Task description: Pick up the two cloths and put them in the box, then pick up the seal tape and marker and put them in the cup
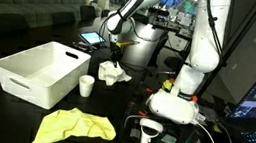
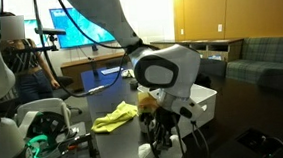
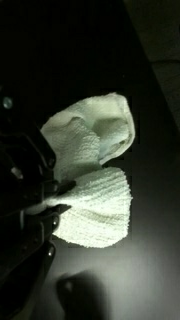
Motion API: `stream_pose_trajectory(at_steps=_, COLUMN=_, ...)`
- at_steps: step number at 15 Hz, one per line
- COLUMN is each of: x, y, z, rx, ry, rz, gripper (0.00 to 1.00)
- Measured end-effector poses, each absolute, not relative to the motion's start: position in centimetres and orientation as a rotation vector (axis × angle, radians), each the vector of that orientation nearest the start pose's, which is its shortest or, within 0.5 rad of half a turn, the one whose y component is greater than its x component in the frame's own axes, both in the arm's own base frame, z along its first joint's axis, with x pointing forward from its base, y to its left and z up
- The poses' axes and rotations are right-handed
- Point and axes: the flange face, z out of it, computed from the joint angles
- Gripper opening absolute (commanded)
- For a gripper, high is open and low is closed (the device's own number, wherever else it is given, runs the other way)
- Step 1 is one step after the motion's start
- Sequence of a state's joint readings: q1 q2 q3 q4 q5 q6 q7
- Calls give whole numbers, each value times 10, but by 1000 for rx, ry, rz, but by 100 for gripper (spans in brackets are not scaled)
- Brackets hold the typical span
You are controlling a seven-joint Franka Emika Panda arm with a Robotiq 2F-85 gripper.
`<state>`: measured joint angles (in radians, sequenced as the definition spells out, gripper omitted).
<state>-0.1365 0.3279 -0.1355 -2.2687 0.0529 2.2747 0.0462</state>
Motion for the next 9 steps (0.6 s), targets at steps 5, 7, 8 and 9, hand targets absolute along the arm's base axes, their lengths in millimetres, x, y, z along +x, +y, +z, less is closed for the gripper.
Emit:
stream_pose_trajectory(at_steps=5, x=471, y=-130, z=264, rx=-3133, ry=178, rz=351, gripper=3)
stream_pose_trajectory(at_steps=7, x=468, y=-128, z=281, rx=-3163, ry=28, rz=310, gripper=3)
stream_pose_trajectory(at_steps=8, x=467, y=-127, z=289, rx=-3173, ry=-39, rz=289, gripper=3)
stream_pose_trajectory(at_steps=9, x=466, y=-126, z=296, rx=-3180, ry=-88, rz=267, gripper=3)
